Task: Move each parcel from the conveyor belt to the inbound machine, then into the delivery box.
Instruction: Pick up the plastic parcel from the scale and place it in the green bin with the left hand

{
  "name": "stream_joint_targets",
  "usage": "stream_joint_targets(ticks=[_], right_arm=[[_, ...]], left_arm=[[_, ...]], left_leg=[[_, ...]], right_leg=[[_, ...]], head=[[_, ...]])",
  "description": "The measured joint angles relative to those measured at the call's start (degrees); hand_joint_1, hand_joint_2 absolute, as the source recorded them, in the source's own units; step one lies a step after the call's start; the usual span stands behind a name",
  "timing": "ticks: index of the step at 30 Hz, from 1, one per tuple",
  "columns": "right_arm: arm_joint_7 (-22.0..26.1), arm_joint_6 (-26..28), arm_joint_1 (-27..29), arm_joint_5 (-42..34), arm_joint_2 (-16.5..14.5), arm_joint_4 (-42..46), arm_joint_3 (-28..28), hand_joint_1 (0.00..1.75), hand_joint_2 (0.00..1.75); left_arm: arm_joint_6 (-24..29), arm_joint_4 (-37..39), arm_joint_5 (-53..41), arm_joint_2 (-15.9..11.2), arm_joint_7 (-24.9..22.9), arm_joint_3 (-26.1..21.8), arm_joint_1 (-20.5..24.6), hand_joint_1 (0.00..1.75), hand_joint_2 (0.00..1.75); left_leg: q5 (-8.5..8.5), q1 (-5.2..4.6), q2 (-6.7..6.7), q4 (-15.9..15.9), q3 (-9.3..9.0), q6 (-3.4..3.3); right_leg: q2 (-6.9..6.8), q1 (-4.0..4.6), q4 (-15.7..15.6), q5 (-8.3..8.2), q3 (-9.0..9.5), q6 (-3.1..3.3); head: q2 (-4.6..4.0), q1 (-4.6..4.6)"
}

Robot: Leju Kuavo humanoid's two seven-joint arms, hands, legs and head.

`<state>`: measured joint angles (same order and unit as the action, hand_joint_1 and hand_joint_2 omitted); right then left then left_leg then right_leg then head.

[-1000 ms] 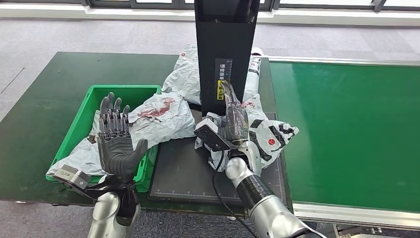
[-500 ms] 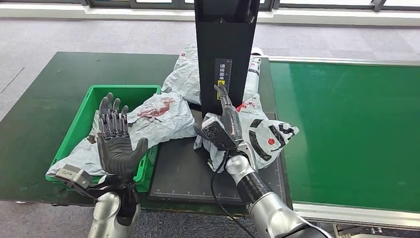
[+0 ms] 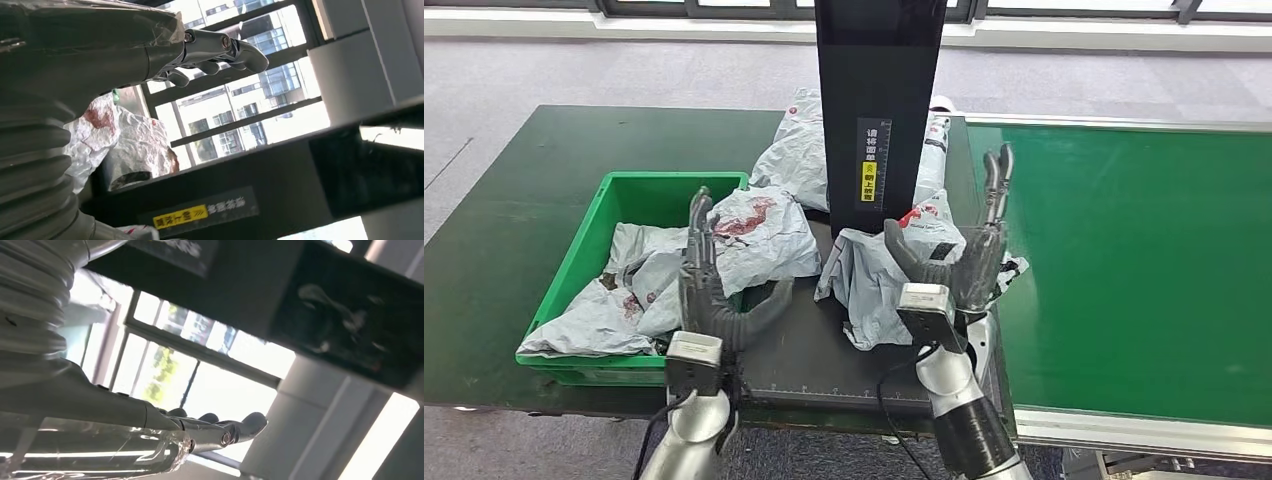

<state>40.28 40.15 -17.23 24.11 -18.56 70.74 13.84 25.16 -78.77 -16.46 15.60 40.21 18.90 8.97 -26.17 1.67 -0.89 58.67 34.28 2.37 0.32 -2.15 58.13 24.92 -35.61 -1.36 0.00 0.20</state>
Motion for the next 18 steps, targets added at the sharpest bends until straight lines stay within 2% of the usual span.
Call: stream_joint_targets(ticks=[4,10,13,18], right_arm=[[0.0,0.0,3.1,2.8,0.0,7.7,-1.0,0.0,1.75],[0.0,0.0,4.4,5.4,0.0,14.5,-3.5,0.0,1.75],[0.0,0.0,4.5,4.1,0.1,15.7,-3.9,0.0,1.75],[0.0,0.0,4.5,2.9,0.1,16.6,-3.3,0.0,1.75]], left_arm=[[3.6,8.2,-4.4,0.6,0.0,2.9,4.0,0.0,1.75],[4.7,22.3,-4.9,2.7,-0.3,5.4,11.1,0.0,1.75],[4.4,30.3,-1.5,3.9,-2.6,7.1,15.3,0.0,1.75],[4.4,43.2,5.8,4.9,-6.9,12.4,21.4,0.0,1.75]], left_leg=[[0.02,0.0,0.05,0.0,-0.03,0.0],[0.03,-0.01,0.1,0.0,-0.04,-0.01],[0.04,-0.01,0.08,0.0,-0.04,-0.01],[0.04,0.0,0.11,0.0,-0.03,-0.01]], right_leg=[[0.02,-0.01,0.0,-0.04,0.01,0.01],[0.07,-0.01,0.0,-0.09,0.04,0.01],[0.07,-0.01,0.0,-0.1,0.06,0.01],[0.1,-0.01,0.0,-0.1,0.06,0.01]], head=[[-0.01,0.01],[-0.01,0.02],[-0.01,0.02],[0.0,0.01]])
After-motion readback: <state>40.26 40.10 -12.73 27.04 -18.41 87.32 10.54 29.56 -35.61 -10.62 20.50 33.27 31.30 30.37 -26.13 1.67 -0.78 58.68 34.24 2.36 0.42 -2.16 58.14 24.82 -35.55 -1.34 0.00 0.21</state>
